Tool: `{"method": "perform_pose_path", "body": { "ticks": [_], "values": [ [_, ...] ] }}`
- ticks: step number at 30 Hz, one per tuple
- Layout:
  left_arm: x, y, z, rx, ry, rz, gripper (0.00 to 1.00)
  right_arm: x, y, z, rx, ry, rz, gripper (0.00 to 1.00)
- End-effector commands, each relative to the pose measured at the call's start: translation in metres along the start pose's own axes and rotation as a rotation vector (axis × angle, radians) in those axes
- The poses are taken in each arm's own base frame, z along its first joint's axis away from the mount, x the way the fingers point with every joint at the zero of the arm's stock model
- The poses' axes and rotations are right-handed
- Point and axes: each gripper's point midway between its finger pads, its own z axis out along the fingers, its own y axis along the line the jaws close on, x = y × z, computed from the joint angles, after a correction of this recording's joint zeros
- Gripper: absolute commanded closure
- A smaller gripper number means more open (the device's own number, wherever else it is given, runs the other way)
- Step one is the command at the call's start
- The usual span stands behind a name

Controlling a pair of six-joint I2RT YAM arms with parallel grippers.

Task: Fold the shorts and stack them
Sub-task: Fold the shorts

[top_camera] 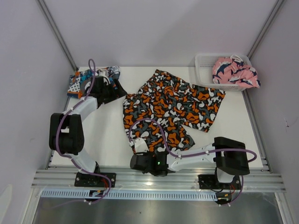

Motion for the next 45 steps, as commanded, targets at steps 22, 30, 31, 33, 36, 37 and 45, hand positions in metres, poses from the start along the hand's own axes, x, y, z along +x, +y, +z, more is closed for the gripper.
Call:
{"method": "perform_pose_path", "body": {
  "ticks": [22,30,31,33,36,37,45],
  "values": [
    [0.041,0.019,0.087,-0.025,0.119,-0.106,0.33,0.005,0.034,-0.031,-0.036,-0.091,0.038,1.00],
    [0.061,0.013,0.084,-0.024,0.137,-0.090,0.39,0.004,0.031,-0.031,-0.026,-0.098,0.040,1.00],
    [0.063,0.014,0.085,-0.027,0.138,-0.090,0.39,0.004,0.031,-0.031,-0.027,-0.097,0.040,1.00],
    [0.066,0.013,0.089,-0.018,0.152,-0.096,0.46,0.002,0.033,-0.031,-0.031,-0.103,0.044,1.00],
    [0.069,0.009,0.093,0.003,0.161,-0.104,0.66,0.001,0.032,-0.032,-0.027,-0.104,0.046,1.00],
    [0.072,0.010,0.093,-0.003,0.163,-0.106,0.73,0.001,0.031,-0.033,-0.026,-0.106,0.048,1.00],
    [0.040,0.029,0.068,-0.136,0.091,-0.068,1.00,-0.001,0.053,-0.032,-0.119,-0.094,-0.011,1.00]
  ]
}}
